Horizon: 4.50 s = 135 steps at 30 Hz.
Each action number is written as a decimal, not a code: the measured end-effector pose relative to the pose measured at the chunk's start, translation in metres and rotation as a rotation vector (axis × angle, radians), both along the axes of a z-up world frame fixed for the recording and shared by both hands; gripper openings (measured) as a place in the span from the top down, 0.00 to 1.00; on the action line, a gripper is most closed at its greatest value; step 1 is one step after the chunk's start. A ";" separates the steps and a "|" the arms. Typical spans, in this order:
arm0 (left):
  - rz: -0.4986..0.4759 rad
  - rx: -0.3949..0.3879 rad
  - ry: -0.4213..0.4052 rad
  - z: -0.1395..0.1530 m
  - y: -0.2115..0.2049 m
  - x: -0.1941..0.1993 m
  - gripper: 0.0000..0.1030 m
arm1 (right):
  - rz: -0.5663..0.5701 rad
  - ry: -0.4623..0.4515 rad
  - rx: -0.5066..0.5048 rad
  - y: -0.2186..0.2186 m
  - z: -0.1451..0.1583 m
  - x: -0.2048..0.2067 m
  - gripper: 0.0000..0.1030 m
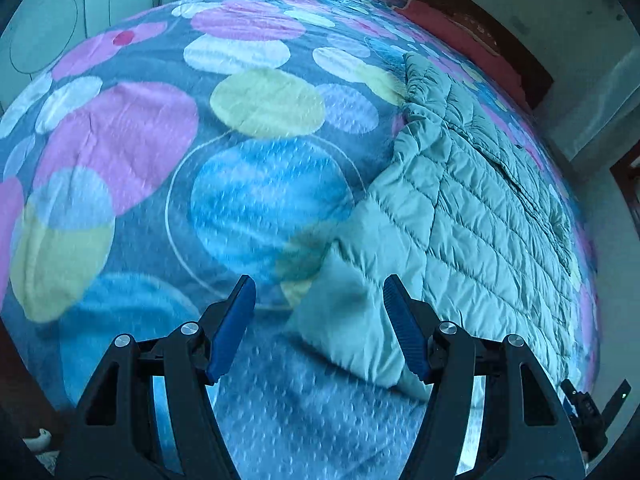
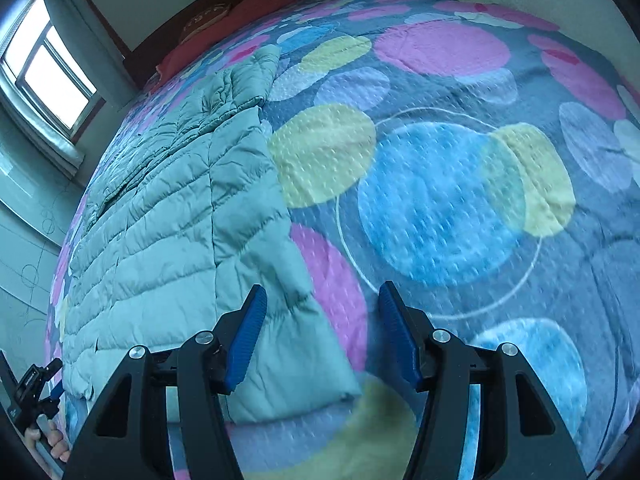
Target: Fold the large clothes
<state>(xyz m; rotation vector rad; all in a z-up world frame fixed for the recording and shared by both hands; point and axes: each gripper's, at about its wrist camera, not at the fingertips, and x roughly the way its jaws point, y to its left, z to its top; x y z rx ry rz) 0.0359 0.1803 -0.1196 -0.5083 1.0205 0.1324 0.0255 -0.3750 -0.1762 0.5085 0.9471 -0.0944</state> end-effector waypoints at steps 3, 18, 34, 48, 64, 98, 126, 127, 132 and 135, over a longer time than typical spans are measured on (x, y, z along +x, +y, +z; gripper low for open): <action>0.012 -0.084 0.009 -0.007 -0.004 -0.015 0.36 | 0.009 -0.009 0.055 0.005 -0.002 -0.017 0.43; 0.076 -0.218 -0.063 -0.020 -0.018 -0.007 0.35 | 0.008 -0.113 0.241 0.028 -0.006 -0.023 0.41; 0.028 -0.289 -0.132 -0.018 -0.018 -0.003 0.97 | 0.027 -0.162 0.271 0.031 -0.005 -0.019 0.95; -0.053 -0.252 -0.365 0.073 -0.020 -0.006 0.98 | 0.104 -0.370 0.232 0.031 0.069 -0.032 0.97; -0.072 -0.100 -0.408 0.116 -0.046 0.189 0.98 | 0.128 -0.474 0.213 0.020 0.128 0.157 0.97; -0.099 0.205 -0.295 0.058 -0.096 0.425 0.37 | 0.123 -0.294 0.100 0.022 0.072 0.395 0.49; -0.307 0.373 -0.171 -0.015 -0.163 0.439 0.40 | 0.351 -0.116 -0.244 0.146 0.020 0.448 0.45; -0.307 0.375 -0.168 -0.017 -0.164 0.440 0.39 | 0.350 -0.118 -0.245 0.147 0.019 0.448 0.45; -0.311 0.390 -0.141 -0.011 -0.166 0.439 0.40 | 0.341 -0.127 -0.257 0.146 0.026 0.446 0.45; -0.311 0.373 -0.148 0.001 -0.159 0.434 0.40 | 0.316 -0.152 -0.239 0.132 0.041 0.439 0.45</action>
